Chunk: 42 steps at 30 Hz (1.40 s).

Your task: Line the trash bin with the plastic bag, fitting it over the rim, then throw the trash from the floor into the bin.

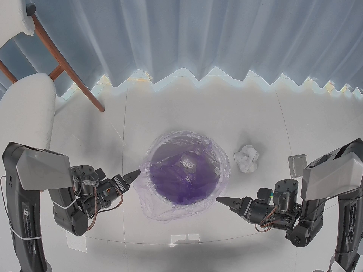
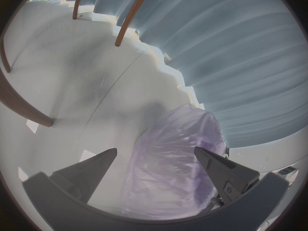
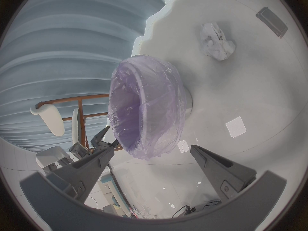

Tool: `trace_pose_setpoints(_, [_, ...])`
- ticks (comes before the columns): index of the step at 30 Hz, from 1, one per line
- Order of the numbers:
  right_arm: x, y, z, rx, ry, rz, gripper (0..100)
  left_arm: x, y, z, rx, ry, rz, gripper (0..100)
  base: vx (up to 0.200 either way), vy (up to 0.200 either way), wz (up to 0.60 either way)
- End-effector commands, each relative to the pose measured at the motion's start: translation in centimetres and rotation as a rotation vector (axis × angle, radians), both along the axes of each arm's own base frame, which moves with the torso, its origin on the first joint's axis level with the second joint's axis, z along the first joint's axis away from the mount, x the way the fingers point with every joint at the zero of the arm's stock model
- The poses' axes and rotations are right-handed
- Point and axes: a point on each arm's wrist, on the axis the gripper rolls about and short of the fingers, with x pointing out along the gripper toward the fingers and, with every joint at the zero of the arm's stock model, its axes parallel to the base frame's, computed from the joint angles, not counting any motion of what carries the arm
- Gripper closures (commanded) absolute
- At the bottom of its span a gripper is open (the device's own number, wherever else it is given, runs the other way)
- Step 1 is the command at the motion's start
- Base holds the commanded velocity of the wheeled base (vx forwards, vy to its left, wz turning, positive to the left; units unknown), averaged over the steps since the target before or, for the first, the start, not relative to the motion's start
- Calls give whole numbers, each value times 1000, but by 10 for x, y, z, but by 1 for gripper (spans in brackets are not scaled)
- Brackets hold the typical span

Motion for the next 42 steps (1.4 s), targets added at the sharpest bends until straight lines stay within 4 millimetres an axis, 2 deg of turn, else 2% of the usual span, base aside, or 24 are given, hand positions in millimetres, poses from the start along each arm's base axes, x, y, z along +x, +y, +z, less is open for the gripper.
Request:
trace_pose_setpoints(1, [1, 0, 2, 10, -15, -1, 0, -26, -3, 53, -57, -93, -26, 0, 0, 0, 0])
trace_pose_setpoints(2, [1, 0, 2, 9, -14, -1, 0, -33, -1, 64, -61, -120, -31, 0, 0, 0, 0])
trace_pose_setpoints(7, [1, 0, 4, 17, -15, -4, 0, -48, 1, 94, -79, -211, -61, 0, 0, 0, 0])
trace_pose_setpoints(11, [2, -1, 9, 39, -17, -16, 0, -52, 1, 107, -86, -259, -64, 0, 0, 0, 0])
trace_pose_setpoints(14, [17, -12, 28, 133, -32, -93, 0, -60, -1, 127, -57, -353, -89, 0, 0, 0, 0])
trace_pose_setpoints(17, [27, -23, 36, 148, -61, -138, 0, -63, -3, 137, -46, -403, -102, 0, 0, 0, 0])
trace_pose_setpoints(18, [38, -38, 50, 148, -68, -195, 0, -68, -6, 149, -47, -458, -115, 0, 0, 0, 0])
trace_pose_setpoints(20, [41, -42, 56, 142, -58, -212, 0, -70, -5, 154, -51, -476, -112, 0, 0, 0, 0])
trace_pose_setpoints(21, [51, -49, 71, 112, 9, -247, 0, -77, -1, 169, -63, -529, -107, 0, 0, 0, 0])
trace_pose_setpoints(23, [65, -54, 85, 76, 83, -274, 0, -83, 1, 184, -79, -589, -114, 0, 0, 0, 0])
trace_pose_setpoints(25, [77, -55, 89, 12, 131, -272, 0, -88, 5, 194, -83, -632, -141, 0, 0, -100, 0])
trace_pose_setpoints(26, [82, -54, 86, -57, 143, -242, 0, -92, 9, 199, -81, -652, -158, 0, 0, -200, 0])
trace_pose_setpoints(29, [92, -52, 56, -268, 161, -164, 0, -98, 19, 207, -71, -690, -180, 0, 0, -200, 0])
trace_pose_setpoints(32, [100, -52, 32, -404, 144, -168, 0, -100, 23, 210, -55, -713, -178, 0, 0, -200, 0])
trace_pose_setpoints(37, [124, -50, 7, -458, 130, -182, 0, -100, 31, 212, 30, -761, -143, 0, 0, -160, 0])
trace_pose_setpoints(42, [154, -52, -5, -502, 82, -212, 0, -98, 35, 214, 40, -773, -126, 0, 0, 0, 0])
